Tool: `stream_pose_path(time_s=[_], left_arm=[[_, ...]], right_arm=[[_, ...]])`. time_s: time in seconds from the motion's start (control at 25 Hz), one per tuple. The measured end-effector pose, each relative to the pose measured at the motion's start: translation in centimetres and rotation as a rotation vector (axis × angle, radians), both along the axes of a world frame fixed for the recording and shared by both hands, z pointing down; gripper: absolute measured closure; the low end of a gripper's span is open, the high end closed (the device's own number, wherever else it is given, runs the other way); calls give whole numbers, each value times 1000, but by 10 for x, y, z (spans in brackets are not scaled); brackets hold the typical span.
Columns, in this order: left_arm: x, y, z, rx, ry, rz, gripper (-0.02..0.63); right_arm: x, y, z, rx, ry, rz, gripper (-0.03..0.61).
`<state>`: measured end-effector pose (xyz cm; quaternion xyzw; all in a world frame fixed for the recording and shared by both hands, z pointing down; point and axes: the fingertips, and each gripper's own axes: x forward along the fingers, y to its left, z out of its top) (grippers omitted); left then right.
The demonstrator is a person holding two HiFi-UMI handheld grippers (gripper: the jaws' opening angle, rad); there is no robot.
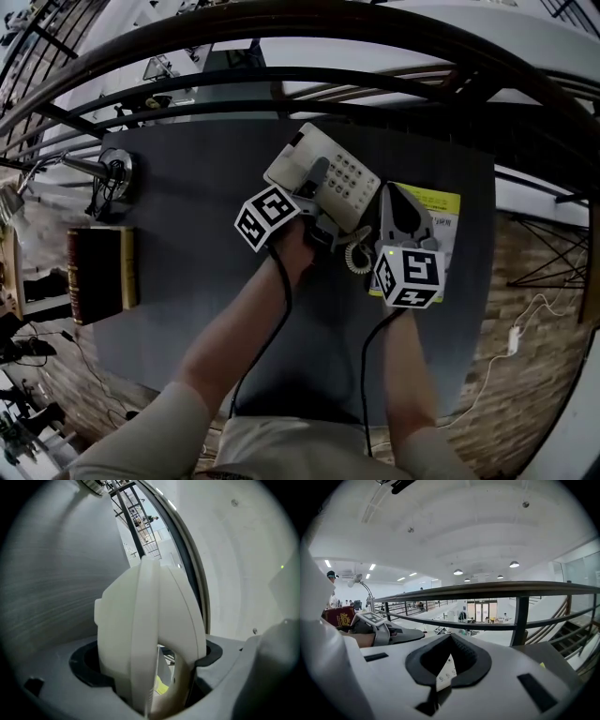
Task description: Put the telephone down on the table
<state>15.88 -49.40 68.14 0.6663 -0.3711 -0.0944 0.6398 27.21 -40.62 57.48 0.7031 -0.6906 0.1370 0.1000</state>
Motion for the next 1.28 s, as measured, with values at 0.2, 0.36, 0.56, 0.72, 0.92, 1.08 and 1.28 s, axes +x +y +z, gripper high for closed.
stream_pose_path(time_s=[0.2,0.36,0.56,0.72,0.92,1.08,1.28], left_arm=[[-2,17,9,-72,-90,58,146],[-15,23,16,-104,-211,73,114],[-25,41,14,-117,-253,70,110],[-28,58,-5,-88,-260,73,112],[-43,69,-30,-30,-243,77,112],[-53,76,-71,58,-212,75,112],[-60,88,-144,275,-220,81,127]], right_arm=[[-2,8,-6,3,1,0,577],[-5,12,-9,3,2,-2,577],[-3,28,-13,1,-6,1,577],[-1,36,-21,2,-5,0,577],[-13,42,-39,18,12,-8,577],[-19,55,-65,43,33,-12,577],[-22,77,-100,80,64,-10,577]])
